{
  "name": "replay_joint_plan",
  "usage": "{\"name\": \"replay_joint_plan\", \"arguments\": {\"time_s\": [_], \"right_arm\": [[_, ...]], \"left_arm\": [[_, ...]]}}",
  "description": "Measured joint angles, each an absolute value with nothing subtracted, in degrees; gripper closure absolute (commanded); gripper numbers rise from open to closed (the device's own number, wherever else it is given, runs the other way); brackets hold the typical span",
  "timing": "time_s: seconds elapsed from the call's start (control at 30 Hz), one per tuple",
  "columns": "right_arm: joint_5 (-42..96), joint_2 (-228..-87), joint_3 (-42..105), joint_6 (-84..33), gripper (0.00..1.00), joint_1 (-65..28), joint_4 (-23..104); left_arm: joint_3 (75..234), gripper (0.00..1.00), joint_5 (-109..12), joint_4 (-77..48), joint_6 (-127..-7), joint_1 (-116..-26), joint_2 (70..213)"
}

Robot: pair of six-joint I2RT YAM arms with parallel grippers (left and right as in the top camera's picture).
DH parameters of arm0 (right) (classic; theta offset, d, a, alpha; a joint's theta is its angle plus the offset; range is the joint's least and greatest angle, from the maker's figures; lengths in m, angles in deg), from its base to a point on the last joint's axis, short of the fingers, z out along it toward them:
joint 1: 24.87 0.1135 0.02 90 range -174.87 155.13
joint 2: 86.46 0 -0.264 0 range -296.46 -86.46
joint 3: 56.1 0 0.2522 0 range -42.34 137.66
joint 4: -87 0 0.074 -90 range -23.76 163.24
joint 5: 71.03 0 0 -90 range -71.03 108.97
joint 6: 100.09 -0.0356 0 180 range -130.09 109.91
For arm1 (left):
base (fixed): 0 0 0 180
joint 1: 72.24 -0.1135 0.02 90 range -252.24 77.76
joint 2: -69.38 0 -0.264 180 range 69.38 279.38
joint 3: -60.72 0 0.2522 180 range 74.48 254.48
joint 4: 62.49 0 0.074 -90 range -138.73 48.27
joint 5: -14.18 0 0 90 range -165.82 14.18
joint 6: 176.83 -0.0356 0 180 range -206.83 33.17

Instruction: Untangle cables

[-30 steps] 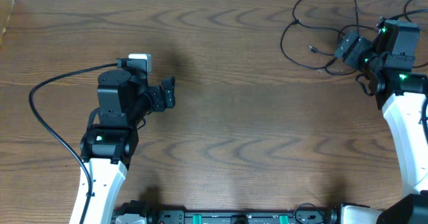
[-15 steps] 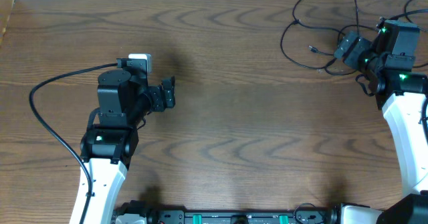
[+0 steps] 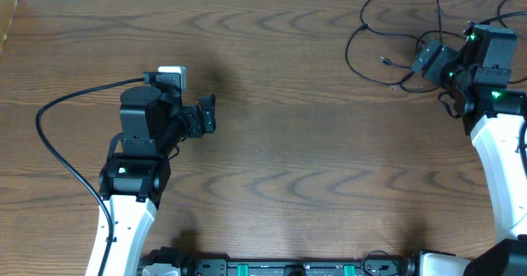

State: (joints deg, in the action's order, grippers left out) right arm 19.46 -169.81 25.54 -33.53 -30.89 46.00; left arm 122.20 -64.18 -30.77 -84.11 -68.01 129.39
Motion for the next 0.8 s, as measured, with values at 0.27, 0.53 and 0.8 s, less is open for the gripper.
{"name": "replay_joint_plan", "arguments": {"time_s": [0.27, 0.53, 0.8], "right_arm": [[19.5, -169.8, 25.5, -33.5, 0.01, -30.9, 46.0], [19.5, -169.8, 25.5, -33.5, 0.01, -30.9, 46.0], [19.5, -169.8, 25.5, -33.5, 0.01, -30.9, 46.0]], "left_arm": [[122.2, 0.09, -64.2, -30.8, -84.1, -68.0, 129.4], [122.2, 0.09, -64.2, -30.8, -84.1, -68.0, 129.4], [122.2, 0.09, -64.2, -27.4, -84.1, -68.0, 127.6]]}}
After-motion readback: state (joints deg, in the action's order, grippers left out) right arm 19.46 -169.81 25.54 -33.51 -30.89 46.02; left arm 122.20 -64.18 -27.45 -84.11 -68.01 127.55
